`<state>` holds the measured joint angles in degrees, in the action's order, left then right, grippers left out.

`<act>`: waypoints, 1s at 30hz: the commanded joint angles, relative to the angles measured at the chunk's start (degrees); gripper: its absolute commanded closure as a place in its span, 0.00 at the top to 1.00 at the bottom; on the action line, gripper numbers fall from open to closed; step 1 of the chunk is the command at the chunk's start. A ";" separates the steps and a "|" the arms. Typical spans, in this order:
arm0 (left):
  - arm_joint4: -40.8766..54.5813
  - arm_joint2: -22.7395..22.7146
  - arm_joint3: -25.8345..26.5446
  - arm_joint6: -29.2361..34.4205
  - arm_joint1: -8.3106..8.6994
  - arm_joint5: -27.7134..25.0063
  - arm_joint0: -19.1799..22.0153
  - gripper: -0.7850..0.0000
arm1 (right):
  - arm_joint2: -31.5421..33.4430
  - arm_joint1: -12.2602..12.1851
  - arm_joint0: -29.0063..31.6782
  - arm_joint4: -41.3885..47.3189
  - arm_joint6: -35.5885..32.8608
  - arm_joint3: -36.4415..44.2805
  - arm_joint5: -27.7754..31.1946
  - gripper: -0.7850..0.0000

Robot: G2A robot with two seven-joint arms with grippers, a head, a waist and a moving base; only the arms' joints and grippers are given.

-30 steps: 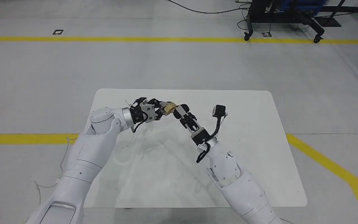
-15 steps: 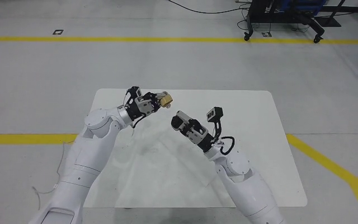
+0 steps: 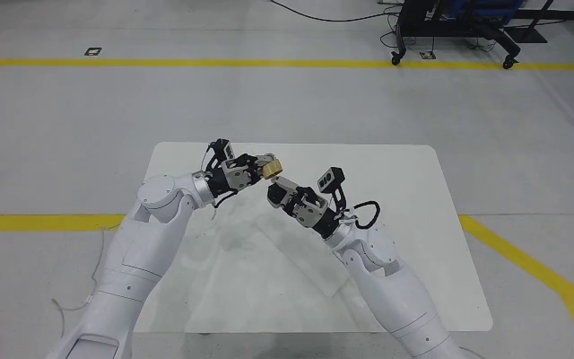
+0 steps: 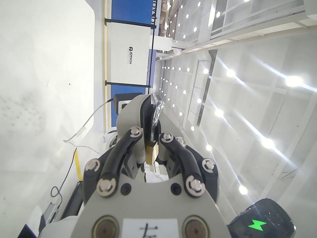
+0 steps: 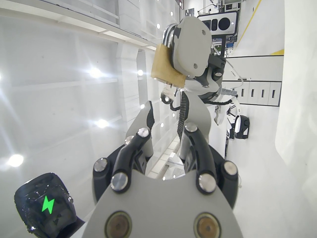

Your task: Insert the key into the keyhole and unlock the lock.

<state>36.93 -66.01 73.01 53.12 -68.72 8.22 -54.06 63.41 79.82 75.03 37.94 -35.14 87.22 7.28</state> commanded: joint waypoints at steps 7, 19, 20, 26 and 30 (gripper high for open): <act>-0.35 0.14 -0.60 0.92 0.02 -0.23 0.46 0.00 | -0.01 0.12 -1.41 3.80 -2.52 -2.31 -1.69 0.04; -1.60 0.54 -0.61 1.12 0.03 -0.87 0.67 0.00 | -0.37 0.13 -1.58 1.19 0.42 -2.38 -1.11 0.00; -1.62 0.56 -0.61 1.14 0.03 -0.97 0.66 0.00 | -0.38 0.14 -1.58 1.02 0.88 -2.34 -1.01 0.00; -1.90 0.56 -0.56 1.17 0.04 -1.68 0.68 0.00 | -0.32 0.24 -1.47 1.78 1.70 -1.98 -0.35 0.00; -3.94 0.46 -0.09 0.32 0.14 -3.75 0.63 0.00 | 0.52 0.36 -0.76 9.08 -1.11 -1.96 -1.89 0.00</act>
<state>33.80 -65.53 72.76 53.72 -68.62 5.11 -53.40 63.70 80.13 74.08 43.54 -34.98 85.39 6.48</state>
